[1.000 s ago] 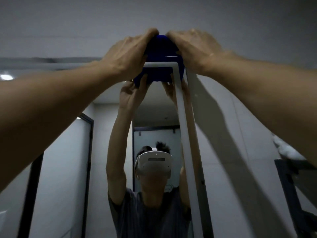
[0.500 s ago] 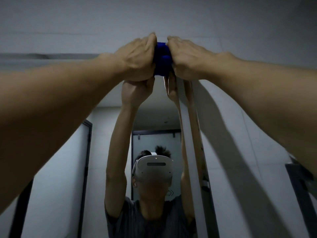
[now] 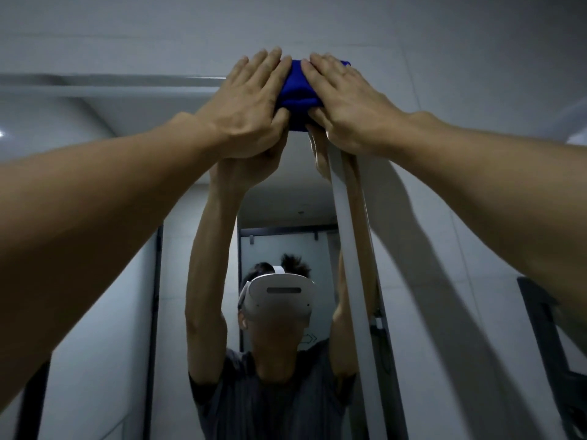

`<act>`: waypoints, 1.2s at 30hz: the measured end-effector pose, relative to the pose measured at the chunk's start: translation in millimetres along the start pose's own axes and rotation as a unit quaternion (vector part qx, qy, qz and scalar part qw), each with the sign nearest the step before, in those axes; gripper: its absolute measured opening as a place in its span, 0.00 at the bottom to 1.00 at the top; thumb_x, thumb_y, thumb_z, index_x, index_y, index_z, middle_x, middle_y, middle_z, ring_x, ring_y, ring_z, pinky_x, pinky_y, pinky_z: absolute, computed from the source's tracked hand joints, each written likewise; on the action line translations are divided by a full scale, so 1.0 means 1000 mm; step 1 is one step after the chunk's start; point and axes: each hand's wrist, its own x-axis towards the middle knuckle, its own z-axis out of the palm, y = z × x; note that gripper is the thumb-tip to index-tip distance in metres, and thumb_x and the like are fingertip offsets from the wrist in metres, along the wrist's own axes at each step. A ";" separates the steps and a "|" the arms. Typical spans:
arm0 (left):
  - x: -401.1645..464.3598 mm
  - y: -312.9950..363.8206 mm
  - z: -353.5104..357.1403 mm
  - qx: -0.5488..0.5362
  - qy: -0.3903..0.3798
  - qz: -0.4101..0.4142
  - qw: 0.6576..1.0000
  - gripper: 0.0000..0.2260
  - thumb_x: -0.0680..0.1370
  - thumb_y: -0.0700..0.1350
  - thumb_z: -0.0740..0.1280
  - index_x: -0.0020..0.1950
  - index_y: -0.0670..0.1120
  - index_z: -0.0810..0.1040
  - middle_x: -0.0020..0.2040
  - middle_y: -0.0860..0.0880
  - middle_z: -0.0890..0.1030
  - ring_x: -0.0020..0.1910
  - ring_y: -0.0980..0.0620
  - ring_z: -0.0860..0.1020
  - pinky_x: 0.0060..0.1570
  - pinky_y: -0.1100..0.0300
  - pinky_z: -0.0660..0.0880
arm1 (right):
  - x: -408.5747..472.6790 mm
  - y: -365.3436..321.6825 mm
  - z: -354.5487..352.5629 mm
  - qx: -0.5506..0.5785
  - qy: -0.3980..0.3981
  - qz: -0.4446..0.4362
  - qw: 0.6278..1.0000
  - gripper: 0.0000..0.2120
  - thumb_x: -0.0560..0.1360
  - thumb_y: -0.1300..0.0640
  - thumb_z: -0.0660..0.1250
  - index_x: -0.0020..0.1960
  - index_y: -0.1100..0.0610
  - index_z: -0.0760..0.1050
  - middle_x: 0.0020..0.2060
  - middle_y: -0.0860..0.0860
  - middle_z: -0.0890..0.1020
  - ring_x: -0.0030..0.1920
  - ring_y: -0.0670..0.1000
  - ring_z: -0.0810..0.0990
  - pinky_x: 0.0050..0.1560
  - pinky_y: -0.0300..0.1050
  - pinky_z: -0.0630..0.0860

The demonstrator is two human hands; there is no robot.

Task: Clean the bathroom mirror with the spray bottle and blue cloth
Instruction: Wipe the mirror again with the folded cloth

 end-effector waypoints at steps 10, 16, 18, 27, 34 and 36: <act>-0.044 0.023 0.017 -0.022 0.031 0.011 0.999 0.33 0.81 0.57 0.50 0.82 0.44 0.45 0.83 0.42 0.46 0.81 0.47 0.44 0.77 0.54 0.37 | -0.047 -0.009 0.014 -0.006 0.012 -0.027 1.000 0.30 0.84 0.49 0.52 0.81 0.57 0.45 0.80 0.57 0.48 0.80 0.56 0.44 0.78 0.50 0.41; -0.081 0.043 0.021 -0.024 0.019 0.025 0.999 0.33 0.82 0.58 0.49 0.82 0.43 0.45 0.82 0.42 0.47 0.81 0.46 0.44 0.78 0.54 0.37 | -0.088 -0.022 0.027 -0.029 0.037 -0.047 0.998 0.31 0.84 0.47 0.52 0.80 0.60 0.48 0.79 0.60 0.52 0.80 0.59 0.49 0.77 0.50 0.42; -0.093 0.049 0.022 -0.022 0.017 0.027 0.999 0.32 0.83 0.57 0.49 0.82 0.43 0.46 0.82 0.41 0.48 0.81 0.45 0.46 0.79 0.52 0.39 | -0.100 -0.026 0.031 -0.034 0.049 -0.052 0.997 0.30 0.84 0.48 0.53 0.80 0.61 0.49 0.79 0.61 0.53 0.79 0.59 0.50 0.77 0.51 0.44; -0.166 0.084 0.030 -0.012 0.023 0.052 0.998 0.31 0.80 0.49 0.52 0.81 0.39 0.50 0.81 0.39 0.54 0.81 0.43 0.52 0.79 0.45 0.49 | -0.173 -0.053 0.038 -0.034 0.022 -0.064 0.997 0.30 0.84 0.47 0.51 0.80 0.61 0.51 0.79 0.61 0.55 0.79 0.59 0.52 0.78 0.58 0.53; -0.224 0.115 0.040 0.003 0.010 0.066 0.998 0.29 0.83 0.50 0.55 0.81 0.38 0.52 0.81 0.38 0.54 0.81 0.40 0.52 0.79 0.44 0.50 | -0.237 -0.079 0.048 -0.036 0.004 -0.064 0.997 0.29 0.84 0.54 0.57 0.80 0.61 0.50 0.79 0.61 0.53 0.80 0.59 0.50 0.78 0.58 0.53; -0.240 0.123 0.042 -0.005 0.004 0.066 0.998 0.29 0.83 0.50 0.55 0.81 0.38 0.53 0.81 0.38 0.54 0.81 0.40 0.52 0.79 0.44 0.50 | -0.254 -0.088 0.050 -0.033 0.003 -0.058 0.998 0.31 0.82 0.58 0.60 0.80 0.61 0.51 0.79 0.61 0.53 0.79 0.59 0.50 0.78 0.59 0.54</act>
